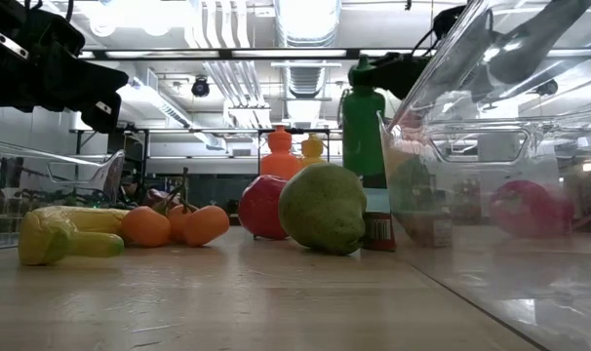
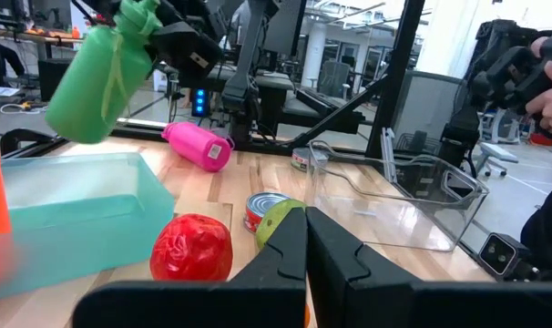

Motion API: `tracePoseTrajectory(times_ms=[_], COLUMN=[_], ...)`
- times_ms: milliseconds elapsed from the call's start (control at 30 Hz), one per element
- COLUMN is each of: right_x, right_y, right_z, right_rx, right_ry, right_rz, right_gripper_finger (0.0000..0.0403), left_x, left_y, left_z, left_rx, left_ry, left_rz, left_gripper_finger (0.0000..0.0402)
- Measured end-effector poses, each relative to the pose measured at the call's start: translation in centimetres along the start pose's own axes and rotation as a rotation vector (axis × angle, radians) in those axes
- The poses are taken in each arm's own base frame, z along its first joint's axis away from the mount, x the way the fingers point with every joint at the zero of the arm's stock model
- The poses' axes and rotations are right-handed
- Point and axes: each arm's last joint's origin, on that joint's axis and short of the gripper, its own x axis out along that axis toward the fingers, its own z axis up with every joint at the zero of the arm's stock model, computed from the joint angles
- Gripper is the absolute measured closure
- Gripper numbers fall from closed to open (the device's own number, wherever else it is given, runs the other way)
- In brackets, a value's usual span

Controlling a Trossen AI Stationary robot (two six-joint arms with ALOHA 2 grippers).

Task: Pick & Place Food Item
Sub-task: Put the green water bottle into the green bin

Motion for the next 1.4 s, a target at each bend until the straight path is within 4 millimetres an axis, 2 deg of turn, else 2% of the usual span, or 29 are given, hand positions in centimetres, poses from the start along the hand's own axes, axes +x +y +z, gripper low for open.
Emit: tracePoseTrajectory(times_ms=[267, 533, 833, 1067, 1400], right_x=[0.7, 0.4, 0.7, 0.9, 1.4], right_y=[-0.4, -0.9, -1.2, -1.1, -1.2], right_z=[1.2, 1.7, 1.3, 1.5, 1.9], right_rx=[0.029, 0.034, 0.114, 0.098, 0.139], right_ry=[-0.026, -0.042, -0.027, -0.041, -0.048], right_rz=[-0.024, -0.024, 0.013, 0.084, 0.085], right_gripper_finger=[0.0179, 0.0179, 0.0179, 0.0179, 0.0179], left_x=[0.0, 0.0, 0.0, 0.0, 0.0], left_y=[0.0, 0.0, 0.0, 0.0, 0.0], left_z=[0.0, 0.0, 0.0, 0.0, 0.0], left_rx=[0.0, 0.0, 0.0, 0.0, 0.0], left_ry=[0.0, 0.0, 0.0, -0.001, 0.0], left_rz=[0.0, 0.0, 0.0, 0.0, 0.0], left_gripper_finger=[0.0401, 0.0401, 0.0401, 0.0401, 0.0401])
